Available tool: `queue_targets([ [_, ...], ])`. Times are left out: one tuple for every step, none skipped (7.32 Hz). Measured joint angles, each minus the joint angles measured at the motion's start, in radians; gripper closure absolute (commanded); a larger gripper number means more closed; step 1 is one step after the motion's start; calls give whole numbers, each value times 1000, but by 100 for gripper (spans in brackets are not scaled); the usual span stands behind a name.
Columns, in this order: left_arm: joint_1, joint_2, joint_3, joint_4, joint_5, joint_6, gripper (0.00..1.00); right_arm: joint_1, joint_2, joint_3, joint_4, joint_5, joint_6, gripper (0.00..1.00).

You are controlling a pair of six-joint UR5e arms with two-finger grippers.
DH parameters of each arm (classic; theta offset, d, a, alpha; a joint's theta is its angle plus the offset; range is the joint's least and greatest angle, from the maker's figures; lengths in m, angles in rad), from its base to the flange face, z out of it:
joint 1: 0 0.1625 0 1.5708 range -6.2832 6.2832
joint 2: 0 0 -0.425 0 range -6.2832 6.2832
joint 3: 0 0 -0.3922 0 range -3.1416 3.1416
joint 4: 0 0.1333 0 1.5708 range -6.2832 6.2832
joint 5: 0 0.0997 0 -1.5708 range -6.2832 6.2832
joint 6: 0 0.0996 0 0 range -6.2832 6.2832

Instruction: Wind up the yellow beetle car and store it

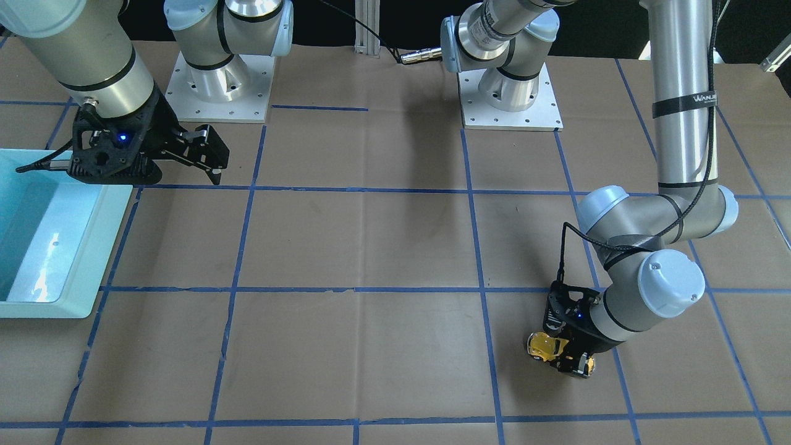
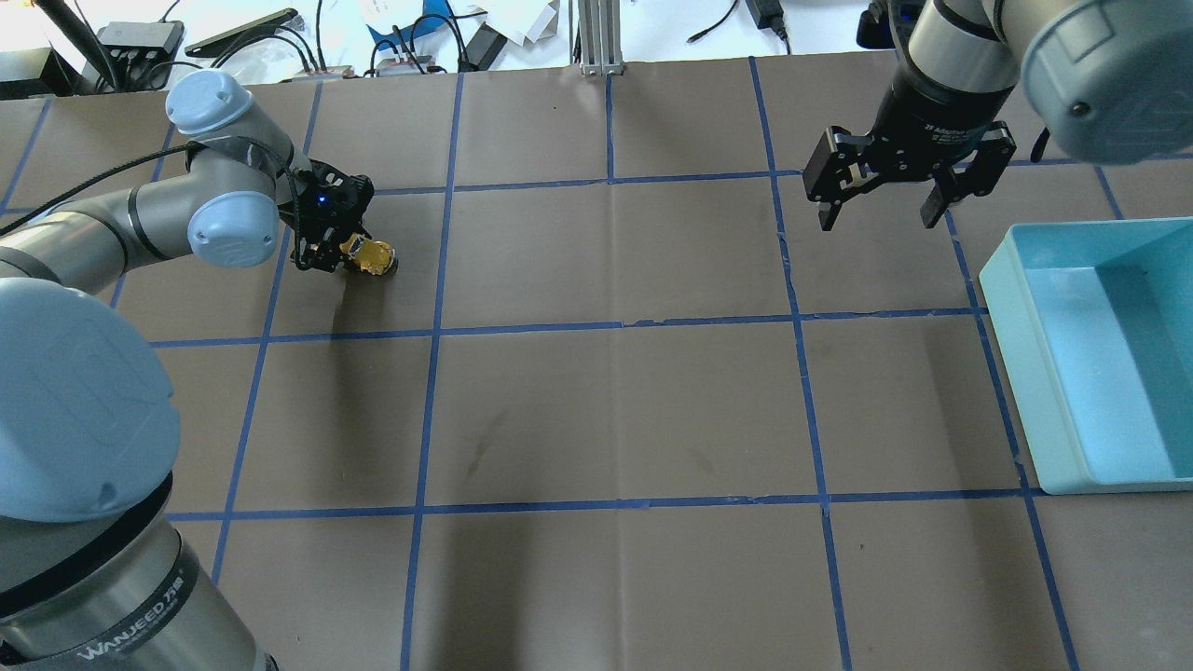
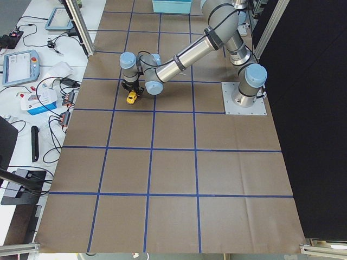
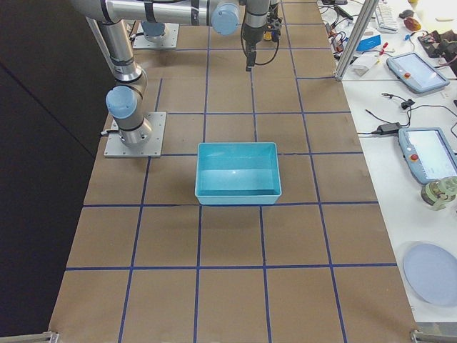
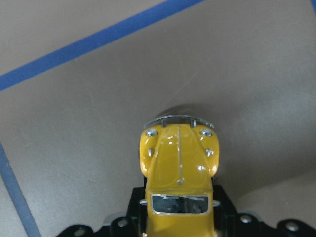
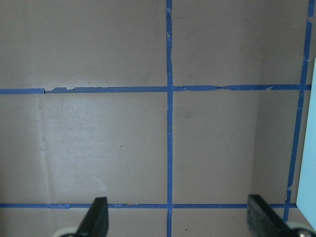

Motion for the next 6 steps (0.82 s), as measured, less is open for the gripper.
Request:
queue_targets([
  [6, -2, 3, -3, 0, 10, 82, 0, 0, 1, 1, 0, 0, 0],
  [11, -3, 7, -5, 0, 20, 82, 0, 0, 1, 2, 0, 0, 0],
  [18, -5, 11, -6, 0, 31, 82, 0, 0, 1, 2, 0, 0, 0],
  [24, -7, 14, -7, 0, 41, 82, 0, 0, 1, 1, 0, 0, 0],
  [30, -8, 17, -8, 0, 51, 82, 0, 0, 1, 1, 0, 1, 0],
  [33, -9, 21, -11, 0, 61, 82, 0, 0, 1, 1, 0, 0, 0],
])
